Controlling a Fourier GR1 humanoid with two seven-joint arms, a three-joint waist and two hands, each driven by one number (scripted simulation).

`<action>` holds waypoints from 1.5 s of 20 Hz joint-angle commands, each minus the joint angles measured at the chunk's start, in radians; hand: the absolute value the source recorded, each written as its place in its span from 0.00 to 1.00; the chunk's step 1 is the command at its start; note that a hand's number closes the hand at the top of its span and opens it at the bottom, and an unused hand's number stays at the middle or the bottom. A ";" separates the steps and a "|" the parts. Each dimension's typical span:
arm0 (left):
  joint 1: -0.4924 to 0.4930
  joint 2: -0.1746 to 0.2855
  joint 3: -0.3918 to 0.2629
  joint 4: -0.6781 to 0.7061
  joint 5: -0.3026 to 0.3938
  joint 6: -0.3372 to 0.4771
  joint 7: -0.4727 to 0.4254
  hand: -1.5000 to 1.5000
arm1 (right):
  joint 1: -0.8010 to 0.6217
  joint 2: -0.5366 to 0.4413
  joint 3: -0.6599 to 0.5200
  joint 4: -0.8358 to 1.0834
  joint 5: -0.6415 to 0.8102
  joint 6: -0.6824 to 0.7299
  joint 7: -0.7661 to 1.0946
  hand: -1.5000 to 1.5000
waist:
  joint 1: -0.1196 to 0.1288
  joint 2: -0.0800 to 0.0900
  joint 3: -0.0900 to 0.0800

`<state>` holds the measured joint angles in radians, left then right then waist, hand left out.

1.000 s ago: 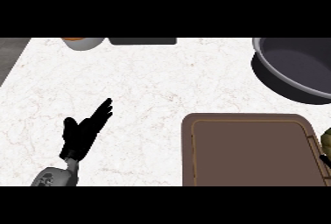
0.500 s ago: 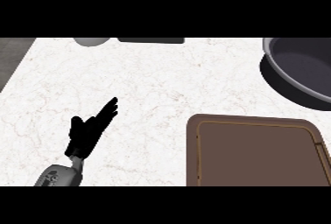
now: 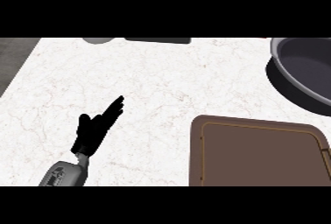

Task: Pick the squash from the tray and place it in the pot

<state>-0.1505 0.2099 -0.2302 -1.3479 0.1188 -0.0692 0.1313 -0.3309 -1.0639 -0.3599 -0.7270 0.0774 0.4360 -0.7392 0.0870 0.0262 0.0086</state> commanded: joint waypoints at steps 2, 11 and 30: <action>-0.003 0.011 0.010 -0.004 0.010 -0.022 -0.002 0.50 | -0.150 -0.022 0.114 0.082 0.115 0.027 -0.081 1.00 | 0.011 -0.002 -0.003; -0.013 -0.003 0.023 0.034 -0.004 -0.014 -0.004 0.50 | -0.403 0.088 0.305 0.188 0.316 -0.070 -0.069 1.00 | -0.019 -0.006 -0.006; 0.014 -0.024 0.013 -0.020 -0.027 0.008 0.024 0.50 | -0.647 0.343 0.630 0.513 0.806 -0.229 0.306 0.00 | -0.010 -0.002 -0.006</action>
<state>-0.1464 0.1953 -0.2154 -1.3602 0.0959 -0.0688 0.1479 -0.9281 -0.7935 0.2439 -0.2953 0.8374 0.1942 -0.4919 0.0777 0.0209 -0.0029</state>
